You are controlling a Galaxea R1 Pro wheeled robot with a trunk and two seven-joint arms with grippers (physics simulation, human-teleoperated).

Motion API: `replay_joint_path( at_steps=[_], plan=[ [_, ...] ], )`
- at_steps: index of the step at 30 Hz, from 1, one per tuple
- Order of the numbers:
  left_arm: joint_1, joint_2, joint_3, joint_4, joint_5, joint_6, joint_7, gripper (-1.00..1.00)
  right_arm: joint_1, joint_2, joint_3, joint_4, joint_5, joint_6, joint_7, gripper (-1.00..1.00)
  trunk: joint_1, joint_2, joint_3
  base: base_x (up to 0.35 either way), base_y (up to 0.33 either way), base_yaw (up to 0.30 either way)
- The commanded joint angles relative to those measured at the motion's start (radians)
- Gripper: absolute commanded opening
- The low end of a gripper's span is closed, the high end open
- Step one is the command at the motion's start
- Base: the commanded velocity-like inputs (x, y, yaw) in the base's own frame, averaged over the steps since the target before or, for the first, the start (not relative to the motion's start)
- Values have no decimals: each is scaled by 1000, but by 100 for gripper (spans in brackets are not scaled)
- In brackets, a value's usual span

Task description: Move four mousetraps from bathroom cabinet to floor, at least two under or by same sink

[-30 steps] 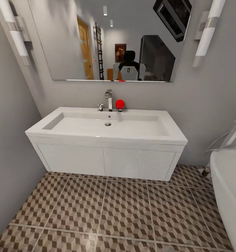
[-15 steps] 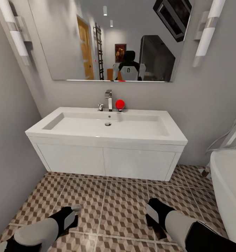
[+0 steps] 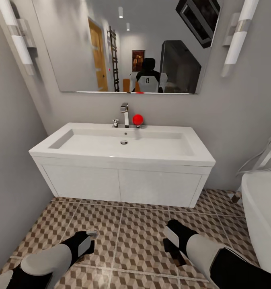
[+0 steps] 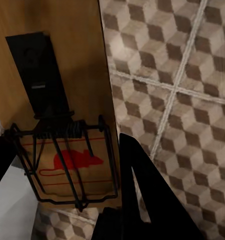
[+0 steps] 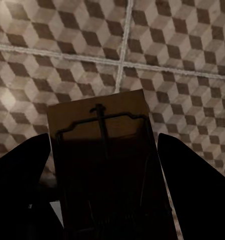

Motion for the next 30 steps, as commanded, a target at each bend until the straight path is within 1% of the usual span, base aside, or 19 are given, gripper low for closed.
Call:
replay_joint_path(
  at_steps=[1,3,5,7,8,10,11,22,27,30],
  plan=[
    [-14,-9,-8,1,6,6,1,-100,-1,0,3,-2,-11,3,-8,-100,0,0,-1,0,0,0],
    [-28,-18,-8,0,6,6,1,-100,-1,-1,-7,-2,-11,1,-9,-100,0,0,-1,0,0,0],
    [-38,-24,-8,0,5,7,1,-100,-2,0,-43,-2,-11,1,-10,-100,0,0,-1,0,0,0],
    [-41,-22,-8,0,6,6,1,-100,-2,0,-86,-1,-10,1,-11,-100,0,0,-1,0,0,0],
    [-42,-22,-8,0,6,6,1,-100,-2,0,-99,-1,-10,2,-11,-100,0,0,-1,0,0,0],
    [-43,-24,-7,0,7,8,3,-100,-2,-2,-117,0,-10,4,-11,-100,0,0,-1,0,0,0],
    [-44,-25,-6,1,7,13,5,-100,-1,-1,-121,0,-10,5,-11,-100,4,-7,-4,0,0,0],
    [-55,-17,-5,10,10,21,5,-100,6,3,-119,-3,-4,4,-8,-100,46,-84,-39,0,0,0],
    [-56,-19,-3,4,10,21,5,-100,8,4,-119,-7,-1,2,-7,-100,65,-119,-54,0,0,0],
    [-56,-20,-3,0,10,21,4,-100,10,3,-119,-8,-4,-22,-6,-100,77,-140,-64,0,0,0]
  ],
)
